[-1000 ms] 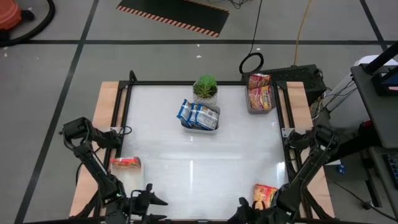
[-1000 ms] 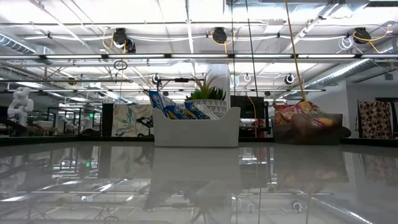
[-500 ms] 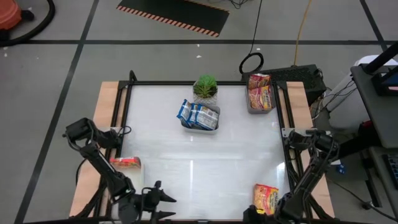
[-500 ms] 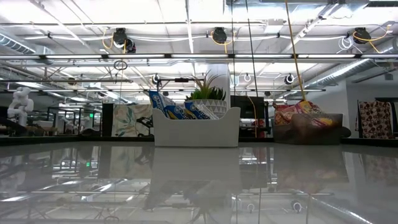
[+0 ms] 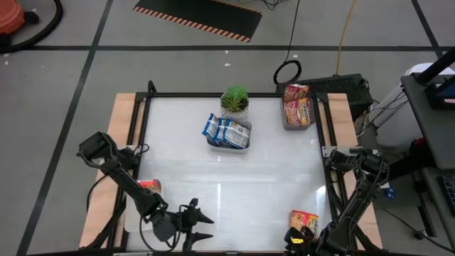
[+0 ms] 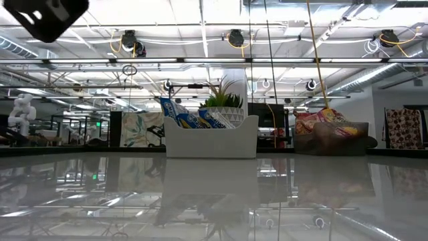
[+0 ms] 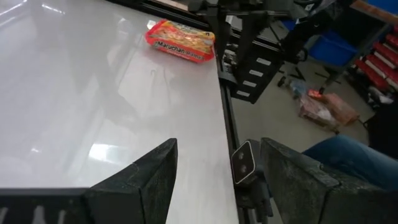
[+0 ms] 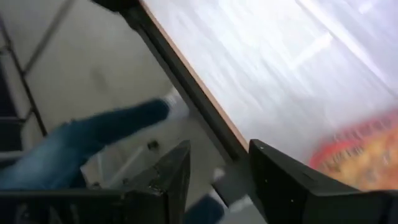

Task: Sort Maruchan noodles
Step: Put the orange noodle pack into the white bin

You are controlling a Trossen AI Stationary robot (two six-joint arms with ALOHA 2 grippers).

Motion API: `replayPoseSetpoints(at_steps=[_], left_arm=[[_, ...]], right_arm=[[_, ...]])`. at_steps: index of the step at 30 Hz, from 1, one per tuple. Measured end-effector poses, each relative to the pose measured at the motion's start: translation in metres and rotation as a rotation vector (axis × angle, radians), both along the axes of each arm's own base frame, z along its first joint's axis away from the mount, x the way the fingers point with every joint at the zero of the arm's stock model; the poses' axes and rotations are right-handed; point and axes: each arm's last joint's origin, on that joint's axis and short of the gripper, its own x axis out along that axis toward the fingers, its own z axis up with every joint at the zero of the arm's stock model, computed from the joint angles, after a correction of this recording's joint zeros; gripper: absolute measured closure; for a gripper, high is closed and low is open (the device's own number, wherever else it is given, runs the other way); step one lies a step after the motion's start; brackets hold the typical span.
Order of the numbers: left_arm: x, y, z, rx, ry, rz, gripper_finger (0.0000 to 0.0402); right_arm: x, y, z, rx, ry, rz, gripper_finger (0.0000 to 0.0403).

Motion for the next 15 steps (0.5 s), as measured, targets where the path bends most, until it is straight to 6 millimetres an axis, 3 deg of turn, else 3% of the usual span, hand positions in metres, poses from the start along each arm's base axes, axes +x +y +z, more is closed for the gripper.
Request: replayPoseSetpoints(at_steps=[6,15], left_arm=[[0.013,0.013,0.0,0.067,-0.007,-0.015,0.017],[0.037,0.041,-0.001,0.124,0.007,-0.08,0.017]], right_arm=[[-0.001,-0.006,0.002,0.043,0.132,-0.01,0.0248],[0.013,-0.021,0.016,-0.032,0.047,0.04,0.0248]])
